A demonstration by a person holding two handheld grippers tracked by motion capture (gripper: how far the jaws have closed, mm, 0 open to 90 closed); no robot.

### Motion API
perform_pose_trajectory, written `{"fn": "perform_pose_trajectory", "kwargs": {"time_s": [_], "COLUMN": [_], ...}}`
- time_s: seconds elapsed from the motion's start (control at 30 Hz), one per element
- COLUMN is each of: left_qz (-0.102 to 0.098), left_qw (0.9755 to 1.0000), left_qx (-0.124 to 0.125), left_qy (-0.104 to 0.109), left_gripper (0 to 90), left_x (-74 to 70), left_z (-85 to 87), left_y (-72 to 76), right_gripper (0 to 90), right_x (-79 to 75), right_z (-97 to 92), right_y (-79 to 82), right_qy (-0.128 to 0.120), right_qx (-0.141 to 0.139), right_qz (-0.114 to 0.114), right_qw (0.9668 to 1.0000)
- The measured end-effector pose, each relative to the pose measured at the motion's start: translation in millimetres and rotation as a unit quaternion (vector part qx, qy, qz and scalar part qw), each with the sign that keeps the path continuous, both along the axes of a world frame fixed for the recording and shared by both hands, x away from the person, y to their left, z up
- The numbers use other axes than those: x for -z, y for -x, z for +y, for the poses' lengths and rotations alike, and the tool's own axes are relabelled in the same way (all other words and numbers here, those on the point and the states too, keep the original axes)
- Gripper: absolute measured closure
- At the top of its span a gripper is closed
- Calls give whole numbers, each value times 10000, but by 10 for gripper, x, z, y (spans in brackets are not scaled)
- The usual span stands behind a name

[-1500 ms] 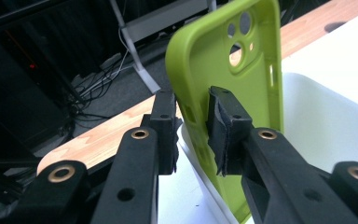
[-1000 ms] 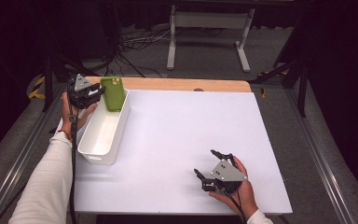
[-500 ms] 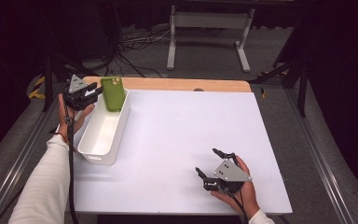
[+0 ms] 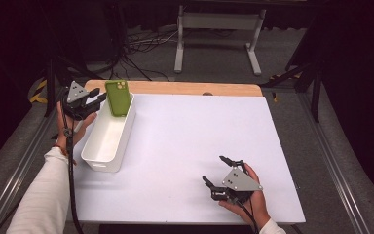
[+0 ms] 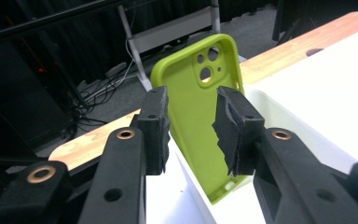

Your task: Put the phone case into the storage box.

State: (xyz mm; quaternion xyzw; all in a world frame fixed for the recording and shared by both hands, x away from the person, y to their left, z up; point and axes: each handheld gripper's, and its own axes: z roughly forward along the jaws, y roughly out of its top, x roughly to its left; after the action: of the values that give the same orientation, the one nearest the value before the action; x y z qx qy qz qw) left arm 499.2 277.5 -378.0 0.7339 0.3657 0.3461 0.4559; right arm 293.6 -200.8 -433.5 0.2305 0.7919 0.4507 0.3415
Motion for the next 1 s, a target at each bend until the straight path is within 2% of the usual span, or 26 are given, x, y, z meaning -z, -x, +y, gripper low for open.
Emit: {"fn": "perform_pose_trajectory", "kwargs": {"time_s": [0.1,0.5,0.77,0.83,1.0], "left_qz": [-43,-169,-255,-273,-370], "left_qw": [10000,9996,9991,9991,9983], "left_qx": [48,233,286,270,279], "left_qy": [44,77,192,167,347], "left_gripper": [642,599,519,484,457], "left_x": [-25,-84,-101,-118,-142], "left_z": [-11,-93,-106,-103,-80], "left_y": [47,181,297,329,409], "right_gripper": [192,192,192,192,192], "right_x": [-8,-51,-64,-64,-73], "right_z": [-8,-44,-63,-64,-75], "right_y": [4,-1,-16,-14,-4], "right_qy": [-91,-120,-139,-134,-138], "right_qx": [-56,9,42,42,62], "right_qz": [-28,-75,-65,-63,-72], "right_qw": [9999,9999,9999,9999,9999]}}
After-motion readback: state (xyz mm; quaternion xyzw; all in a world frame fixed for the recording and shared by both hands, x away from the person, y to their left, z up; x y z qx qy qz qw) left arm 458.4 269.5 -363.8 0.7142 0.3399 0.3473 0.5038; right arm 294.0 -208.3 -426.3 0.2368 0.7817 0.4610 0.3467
